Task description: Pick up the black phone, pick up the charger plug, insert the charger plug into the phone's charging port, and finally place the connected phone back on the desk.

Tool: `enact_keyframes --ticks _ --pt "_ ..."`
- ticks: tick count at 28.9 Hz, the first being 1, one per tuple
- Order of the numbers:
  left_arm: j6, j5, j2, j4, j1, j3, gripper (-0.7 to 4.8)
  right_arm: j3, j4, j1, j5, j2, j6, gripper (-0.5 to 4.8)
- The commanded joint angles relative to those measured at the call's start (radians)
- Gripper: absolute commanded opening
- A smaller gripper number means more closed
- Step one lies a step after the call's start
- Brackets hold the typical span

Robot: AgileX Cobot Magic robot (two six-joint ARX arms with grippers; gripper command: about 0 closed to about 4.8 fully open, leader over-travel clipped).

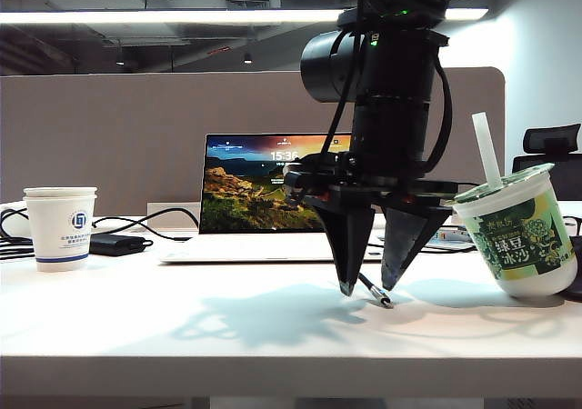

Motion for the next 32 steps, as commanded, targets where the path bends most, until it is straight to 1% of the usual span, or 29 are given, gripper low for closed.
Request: enact_keyframes --ticks 1,4,8,13,17,21,32 --pt "0.002 0.005 -0.006 0.042 0.002 0.008 -0.07 0.004 0.005 0.002 -0.003 -0.003 -0.001 2.35" --pt "0.002 0.005 -0.006 0.042 0.002 0.008 -0.07 0.005 0.003 0.002 -0.003 -0.005 -0.006 2.35" --pt "0.002 0.005 -0.006 0.042 0.002 0.008 -0.07 0.008 -0.009 0.002 -0.004 -0.007 -0.047 2.35" --pt "0.002 0.004 -0.006 0.042 0.002 0.008 -0.07 0.033 -0.04 0.002 -0.003 -0.007 -0.049 2.35" --pt "0.002 0.005 -0.006 0.042 0.002 0.008 -0.07 0.05 -0.034 0.002 -0.01 -0.007 -0.049 2.35" --pt "0.002 0.005 -0.006 0.042 0.002 0.008 -0.07 0.049 -0.011 0.002 -0.066 -0.006 -0.056 2.37" --pt "0.001 0.005 -0.006 0.042 0.002 0.008 -0.07 0.047 0.012 0.001 -0.043 -0.005 -0.107 2.39"
